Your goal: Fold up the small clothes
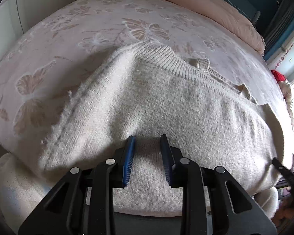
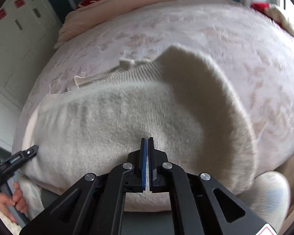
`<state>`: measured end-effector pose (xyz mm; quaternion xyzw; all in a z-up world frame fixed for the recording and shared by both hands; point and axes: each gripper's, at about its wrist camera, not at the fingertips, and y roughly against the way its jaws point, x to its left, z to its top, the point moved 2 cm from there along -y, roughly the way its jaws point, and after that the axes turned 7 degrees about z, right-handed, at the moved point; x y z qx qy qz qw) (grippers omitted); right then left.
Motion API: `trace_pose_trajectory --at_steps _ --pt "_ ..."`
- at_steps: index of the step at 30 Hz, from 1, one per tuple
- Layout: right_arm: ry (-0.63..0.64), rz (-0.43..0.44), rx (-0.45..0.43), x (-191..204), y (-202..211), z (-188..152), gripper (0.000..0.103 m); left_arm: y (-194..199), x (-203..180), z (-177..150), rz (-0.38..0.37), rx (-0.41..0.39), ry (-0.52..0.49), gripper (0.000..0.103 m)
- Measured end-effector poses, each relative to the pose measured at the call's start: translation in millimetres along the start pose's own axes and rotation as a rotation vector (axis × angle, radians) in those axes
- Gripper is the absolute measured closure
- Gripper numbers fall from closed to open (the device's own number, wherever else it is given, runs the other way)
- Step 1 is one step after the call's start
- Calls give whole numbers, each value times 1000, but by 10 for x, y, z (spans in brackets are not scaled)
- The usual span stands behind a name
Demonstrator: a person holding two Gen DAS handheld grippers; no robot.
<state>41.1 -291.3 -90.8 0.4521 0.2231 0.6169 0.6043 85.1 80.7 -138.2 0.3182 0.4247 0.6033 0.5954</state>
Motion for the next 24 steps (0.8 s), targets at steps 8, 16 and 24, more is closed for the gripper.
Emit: trace_pose_trajectory --at_steps 8,16,24 --pt "-106 -64 13 -460 -11 -62 103 49 88 -20 -2 19 23 75" --pt "-52 -110 52 -580 -122 -199 103 39 85 -60 25 20 46 76" --pt "10 -51 -26 -266 237 -210 101 195 152 -144 13 23 72 76"
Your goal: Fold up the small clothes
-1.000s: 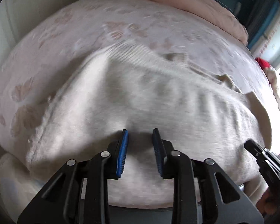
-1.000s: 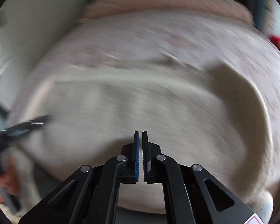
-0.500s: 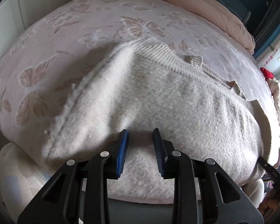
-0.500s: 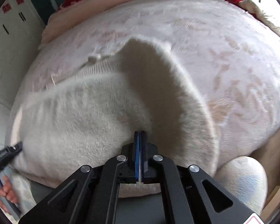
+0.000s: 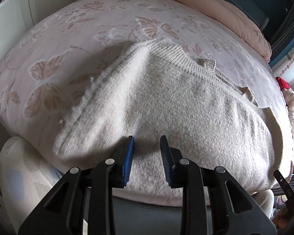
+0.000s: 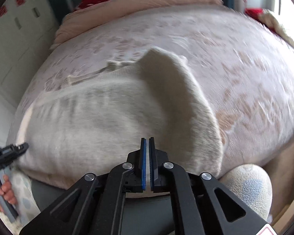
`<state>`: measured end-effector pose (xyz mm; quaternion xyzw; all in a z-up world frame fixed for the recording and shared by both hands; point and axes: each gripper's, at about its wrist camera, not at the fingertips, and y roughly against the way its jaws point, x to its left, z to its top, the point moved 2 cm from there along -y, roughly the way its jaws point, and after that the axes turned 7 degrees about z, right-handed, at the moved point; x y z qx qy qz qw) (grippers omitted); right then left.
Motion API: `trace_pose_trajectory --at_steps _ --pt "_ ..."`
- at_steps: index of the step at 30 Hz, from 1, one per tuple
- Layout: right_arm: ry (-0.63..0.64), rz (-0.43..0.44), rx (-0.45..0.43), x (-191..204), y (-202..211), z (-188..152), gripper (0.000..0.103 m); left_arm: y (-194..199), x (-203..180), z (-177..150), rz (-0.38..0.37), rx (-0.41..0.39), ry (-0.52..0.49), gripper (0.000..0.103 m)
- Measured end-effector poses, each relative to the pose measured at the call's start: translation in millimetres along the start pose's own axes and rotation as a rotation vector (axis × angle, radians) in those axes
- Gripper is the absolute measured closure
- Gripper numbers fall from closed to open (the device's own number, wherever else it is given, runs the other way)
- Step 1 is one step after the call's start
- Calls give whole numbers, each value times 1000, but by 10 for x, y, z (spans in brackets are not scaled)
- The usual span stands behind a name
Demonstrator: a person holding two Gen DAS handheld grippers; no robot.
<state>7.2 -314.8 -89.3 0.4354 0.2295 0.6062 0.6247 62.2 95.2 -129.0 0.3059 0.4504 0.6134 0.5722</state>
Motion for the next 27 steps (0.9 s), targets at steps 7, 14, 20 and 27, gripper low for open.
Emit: trace_pose_trajectory --at_steps 7,14,20,27 --pt "-33 -27 34 -125 11 -265 95 280 228 -139 -31 -15 18 63" --pt "-144 -68 35 -509 115 -270 45 338 669 -290 -81 -1 180 21" --pt "-234 -16 94 -611 -164 -246 56 -9 548 -226 -91 45 167 35" --pt "-187 36 -20 -543 300 -11 94 192 476 -144 -100 9 110 89"
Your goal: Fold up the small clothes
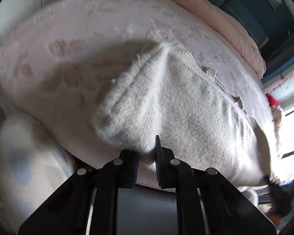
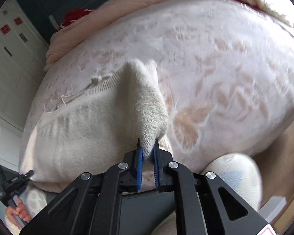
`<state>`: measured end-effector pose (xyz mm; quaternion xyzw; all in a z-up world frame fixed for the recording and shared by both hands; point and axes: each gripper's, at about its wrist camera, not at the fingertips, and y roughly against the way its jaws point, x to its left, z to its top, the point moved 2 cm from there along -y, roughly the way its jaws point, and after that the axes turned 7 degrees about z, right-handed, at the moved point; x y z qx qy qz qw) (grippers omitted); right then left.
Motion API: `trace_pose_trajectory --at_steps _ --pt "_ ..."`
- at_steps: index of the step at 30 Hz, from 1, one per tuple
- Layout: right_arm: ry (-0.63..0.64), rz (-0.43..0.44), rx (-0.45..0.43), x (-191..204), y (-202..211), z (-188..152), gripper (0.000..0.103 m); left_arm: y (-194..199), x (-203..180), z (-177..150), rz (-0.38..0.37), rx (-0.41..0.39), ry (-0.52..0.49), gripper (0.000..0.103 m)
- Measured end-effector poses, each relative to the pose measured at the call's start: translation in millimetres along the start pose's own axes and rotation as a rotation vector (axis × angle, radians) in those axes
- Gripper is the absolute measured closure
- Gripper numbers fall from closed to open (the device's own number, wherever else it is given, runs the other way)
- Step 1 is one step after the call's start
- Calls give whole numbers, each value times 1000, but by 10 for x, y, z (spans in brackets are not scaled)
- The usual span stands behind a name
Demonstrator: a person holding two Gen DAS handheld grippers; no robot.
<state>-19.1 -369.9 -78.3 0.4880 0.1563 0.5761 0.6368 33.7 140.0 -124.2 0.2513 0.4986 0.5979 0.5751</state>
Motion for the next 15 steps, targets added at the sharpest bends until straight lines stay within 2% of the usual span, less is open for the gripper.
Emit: trace_pose_trajectory --at_steps 2,3,4,5,6,7,9,10,11,14,15 --pt "21 -52 81 -91 -219 -64 94 -122 59 -39 29 40 0 88" --pt "18 -91 155 -196 -432 -162 85 -229 107 -75 45 75 10 86" --pt "-6 -93 178 -255 -509 -217 83 -291 157 -100 43 95 27 84" --pt "-21 -88 161 -256 -473 -210 82 -271 180 -110 36 90 37 81" --pt "-25 -89 123 -207 -345 -163 77 -196 191 -102 40 73 34 79" --pt "-14 -99 94 -164 -253 -129 73 -92 189 -77 61 44 18 72" --pt "53 -138 44 -46 -89 -37 67 93 185 -19 82 -15 -5 58" --pt "83 -147 25 6 -33 0 59 210 172 56 88 -58 -20 54" --pt "108 -155 2 63 10 67 57 280 142 117 88 -84 -25 51" --pt "112 -128 -8 165 -37 263 59 425 32 373 68 -154 -40 42" --pt "112 -108 -1 229 -103 334 69 428 -33 465 57 -165 -41 42"
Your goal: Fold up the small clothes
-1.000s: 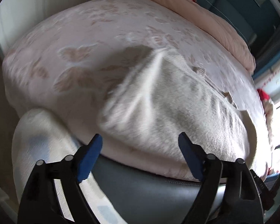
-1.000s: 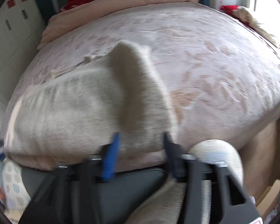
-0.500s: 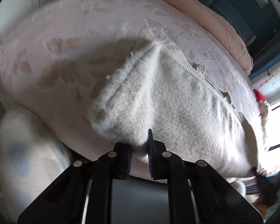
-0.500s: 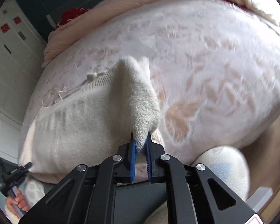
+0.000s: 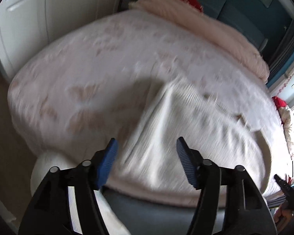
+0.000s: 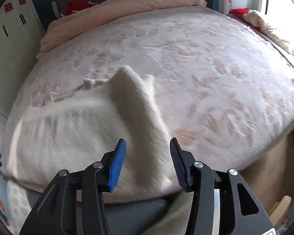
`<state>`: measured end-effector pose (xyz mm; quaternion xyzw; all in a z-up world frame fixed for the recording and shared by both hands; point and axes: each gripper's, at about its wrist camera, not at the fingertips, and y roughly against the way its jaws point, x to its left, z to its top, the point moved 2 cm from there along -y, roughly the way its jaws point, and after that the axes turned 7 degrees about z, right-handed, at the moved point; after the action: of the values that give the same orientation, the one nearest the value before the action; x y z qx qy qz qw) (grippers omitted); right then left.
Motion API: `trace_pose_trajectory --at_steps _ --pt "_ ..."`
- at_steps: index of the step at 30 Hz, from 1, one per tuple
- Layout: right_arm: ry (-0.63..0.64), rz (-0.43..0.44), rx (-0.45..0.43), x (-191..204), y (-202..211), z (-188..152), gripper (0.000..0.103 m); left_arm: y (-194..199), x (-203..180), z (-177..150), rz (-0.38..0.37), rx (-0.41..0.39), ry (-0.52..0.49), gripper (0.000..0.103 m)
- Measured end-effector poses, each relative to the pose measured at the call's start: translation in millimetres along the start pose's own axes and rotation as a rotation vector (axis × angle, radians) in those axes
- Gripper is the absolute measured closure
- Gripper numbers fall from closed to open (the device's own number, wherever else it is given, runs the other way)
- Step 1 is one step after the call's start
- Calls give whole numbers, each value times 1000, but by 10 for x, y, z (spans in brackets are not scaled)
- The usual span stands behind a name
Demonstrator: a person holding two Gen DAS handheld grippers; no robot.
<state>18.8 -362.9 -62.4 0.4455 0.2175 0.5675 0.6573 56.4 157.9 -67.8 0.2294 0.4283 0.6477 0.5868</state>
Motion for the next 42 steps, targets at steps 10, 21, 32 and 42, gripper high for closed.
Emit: trace_pose_trajectory --at_steps 10,21,32,42 --pt "152 51 39 575 -757 485 100 -829 -857 337 60 78 -130 42" --pt "80 76 17 262 -972 558 103 -1152 -830 97 177 103 -123 33" --pt "59 74 -21 50 -883 511 98 -1092 -823 135 197 104 -33 31" --pt "75 58 -32 297 -600 491 97 -841 -538 177 85 102 78 30"
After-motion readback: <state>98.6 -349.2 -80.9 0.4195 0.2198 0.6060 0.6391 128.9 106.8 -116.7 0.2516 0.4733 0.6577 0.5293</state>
